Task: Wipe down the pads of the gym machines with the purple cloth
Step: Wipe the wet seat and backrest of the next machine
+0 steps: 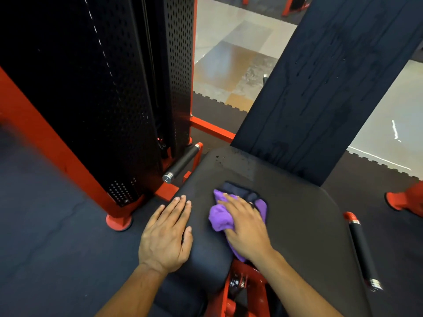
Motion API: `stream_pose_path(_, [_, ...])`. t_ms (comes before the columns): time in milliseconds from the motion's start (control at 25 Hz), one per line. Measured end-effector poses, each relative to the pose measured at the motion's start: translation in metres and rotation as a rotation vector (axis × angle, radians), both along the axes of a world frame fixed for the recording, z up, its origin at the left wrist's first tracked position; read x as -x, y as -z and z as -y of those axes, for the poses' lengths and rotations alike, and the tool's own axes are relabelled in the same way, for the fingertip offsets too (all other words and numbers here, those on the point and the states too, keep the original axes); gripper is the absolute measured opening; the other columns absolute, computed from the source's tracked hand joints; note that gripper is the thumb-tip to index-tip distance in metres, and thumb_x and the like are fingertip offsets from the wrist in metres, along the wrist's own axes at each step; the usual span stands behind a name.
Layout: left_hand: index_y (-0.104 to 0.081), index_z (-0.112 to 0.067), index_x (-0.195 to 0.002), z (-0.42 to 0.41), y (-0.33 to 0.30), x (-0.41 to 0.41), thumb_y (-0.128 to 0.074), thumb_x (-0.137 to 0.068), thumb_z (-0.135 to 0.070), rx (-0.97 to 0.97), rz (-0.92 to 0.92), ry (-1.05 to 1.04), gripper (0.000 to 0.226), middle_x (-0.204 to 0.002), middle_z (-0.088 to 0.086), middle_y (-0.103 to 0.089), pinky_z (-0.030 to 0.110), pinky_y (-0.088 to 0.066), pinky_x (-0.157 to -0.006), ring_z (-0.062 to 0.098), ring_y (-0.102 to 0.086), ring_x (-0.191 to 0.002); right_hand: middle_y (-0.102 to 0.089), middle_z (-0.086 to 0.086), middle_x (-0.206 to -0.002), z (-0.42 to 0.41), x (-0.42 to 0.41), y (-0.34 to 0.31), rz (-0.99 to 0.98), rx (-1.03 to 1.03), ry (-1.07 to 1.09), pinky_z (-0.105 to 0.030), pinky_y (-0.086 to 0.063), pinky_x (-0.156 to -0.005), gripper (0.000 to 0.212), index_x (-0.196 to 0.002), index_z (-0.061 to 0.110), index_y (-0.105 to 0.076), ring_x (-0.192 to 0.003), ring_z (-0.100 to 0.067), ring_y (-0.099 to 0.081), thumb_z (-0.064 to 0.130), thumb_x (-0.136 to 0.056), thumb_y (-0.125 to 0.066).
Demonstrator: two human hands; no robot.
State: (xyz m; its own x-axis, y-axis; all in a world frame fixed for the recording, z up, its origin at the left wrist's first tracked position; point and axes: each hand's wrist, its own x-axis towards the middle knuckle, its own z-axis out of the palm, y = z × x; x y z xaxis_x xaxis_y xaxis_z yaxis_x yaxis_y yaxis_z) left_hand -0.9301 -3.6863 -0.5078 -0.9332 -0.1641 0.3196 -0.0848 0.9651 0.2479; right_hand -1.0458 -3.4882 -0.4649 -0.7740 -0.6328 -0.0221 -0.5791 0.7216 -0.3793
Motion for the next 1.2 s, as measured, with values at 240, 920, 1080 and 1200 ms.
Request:
stream_pose_path(240, [-0.056,-0.01,-0.147,0.0,-0.004,0.001,-0.039,-0.097,-0.033,0.004,0.032,0.006,0.058,-0.159,0.004,-0.047,0.046,-0.035,-0.118,0.017,-0.041,-0.149,-0.035,0.009,-0.161,0.034,0.087,0.01,0.074,-0.054,0.013,-0.034,-0.02,-0.118,0.065,-0.149,0.029,-0.047,-0.149,-0.019,-0.029,0.023,-0.084,-0.05])
stream_pose_path(920, [-0.025,-0.031,-0.164,0.0,-0.041,0.062,-0.003,-0.094,-0.078,0.09,0.371,0.18,0.087,-0.171,-0.008,-0.018,0.044,-0.003,-0.125,0.008,-0.005,-0.157,-0.016,0.011,-0.167,-0.014,0.06,0.001,0.045,-0.166,0.137,-0.05,-0.016,-0.124,0.07,-0.158,0.035,-0.024,-0.155,-0.017,-0.013,0.04,-0.094,-0.054])
stream_pose_path(1080, [-0.034,-0.03,-0.161,0.002,-0.026,0.059,-0.021,-0.103,-0.067,0.081,0.367,0.197,0.07,-0.169,-0.008,-0.026,0.047,-0.011,-0.124,0.011,-0.016,-0.158,-0.042,0.001,-0.155,0.02,0.185,0.043,-0.017,-0.226,0.236,-0.054,-0.035,-0.113,0.062,-0.146,0.028,-0.046,-0.142,-0.027,-0.038,0.046,-0.087,-0.046])
stream_pose_path(1200, [-0.032,-0.03,-0.162,0.003,-0.022,0.062,-0.024,-0.104,-0.063,0.062,0.377,0.196,0.067,-0.17,-0.008,-0.022,0.049,-0.013,-0.125,0.01,-0.013,-0.158,-0.058,-0.007,-0.13,0.056,0.252,0.051,0.099,-0.232,0.367,-0.051,-0.046,-0.098,0.045,-0.127,0.021,-0.054,-0.119,-0.036,-0.055,0.042,-0.089,-0.043])
